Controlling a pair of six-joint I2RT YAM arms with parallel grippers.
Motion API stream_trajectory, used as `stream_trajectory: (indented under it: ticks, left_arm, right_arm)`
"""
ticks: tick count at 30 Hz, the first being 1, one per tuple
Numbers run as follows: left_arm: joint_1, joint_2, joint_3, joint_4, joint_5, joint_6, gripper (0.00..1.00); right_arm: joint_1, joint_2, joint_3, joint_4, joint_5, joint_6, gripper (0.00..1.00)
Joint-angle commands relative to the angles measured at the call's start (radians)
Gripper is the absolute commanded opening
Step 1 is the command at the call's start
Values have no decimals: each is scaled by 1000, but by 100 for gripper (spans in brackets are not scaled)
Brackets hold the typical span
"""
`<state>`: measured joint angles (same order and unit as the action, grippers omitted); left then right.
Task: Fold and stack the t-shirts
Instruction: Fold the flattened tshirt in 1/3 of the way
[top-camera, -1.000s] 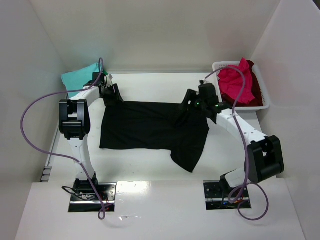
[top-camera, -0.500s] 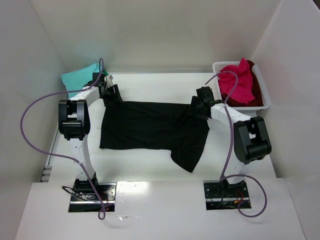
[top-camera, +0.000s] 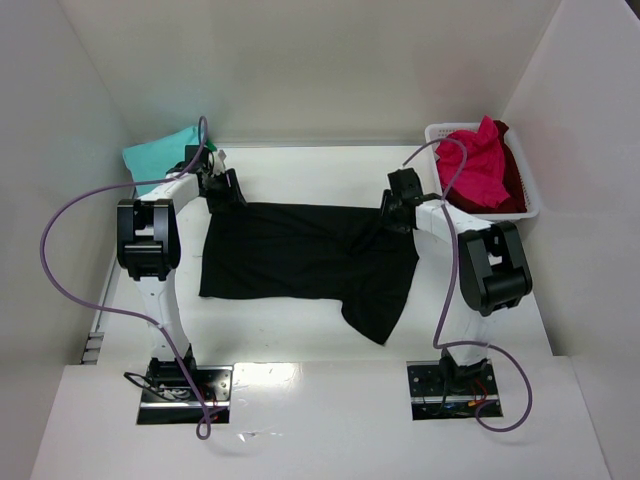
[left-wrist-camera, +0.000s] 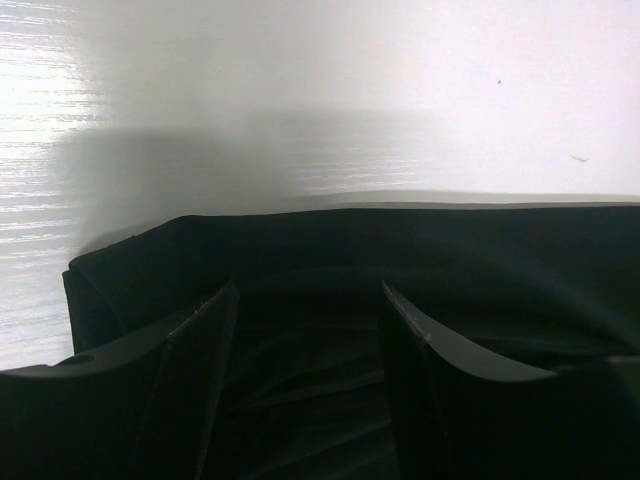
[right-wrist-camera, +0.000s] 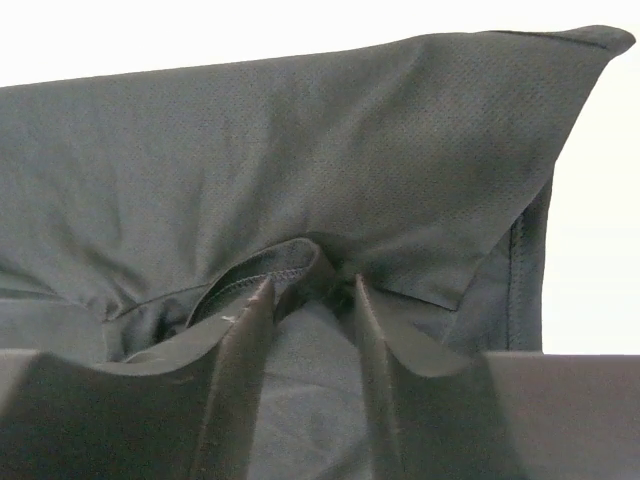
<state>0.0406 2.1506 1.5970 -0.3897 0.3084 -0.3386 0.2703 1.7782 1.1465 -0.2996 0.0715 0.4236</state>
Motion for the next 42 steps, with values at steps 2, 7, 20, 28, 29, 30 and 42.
stream_trajectory:
  ticks: [2,7,20,28,29,30,42]
  left_arm:
    - [2,-14,-2,0,20,29,66]
    - [12,-14,-2,0,20,29,66]
    - [12,14,17,-9,38,29,66]
    - [12,14,26,-9,38,29,66]
    - [12,14,26,-18,38,29,66]
    - [12,14,26,-18,38,29,66]
    - [12,5,26,-27,38,38,66]
  right_arm:
    - [-2,26,36,24,-16,-13,36]
    - [-2,-11,27,1,-47,-3,18]
    - [-2,-195,-209,-91,-173,162,20]
    - [7,-217,-169,-223,-194,130,43]
    - [7,-227,-142,-236,-181,120,46]
    - [7,-238,-130,-236,-170,119,50]
    - [7,-79,125,-242,-89,38,62]
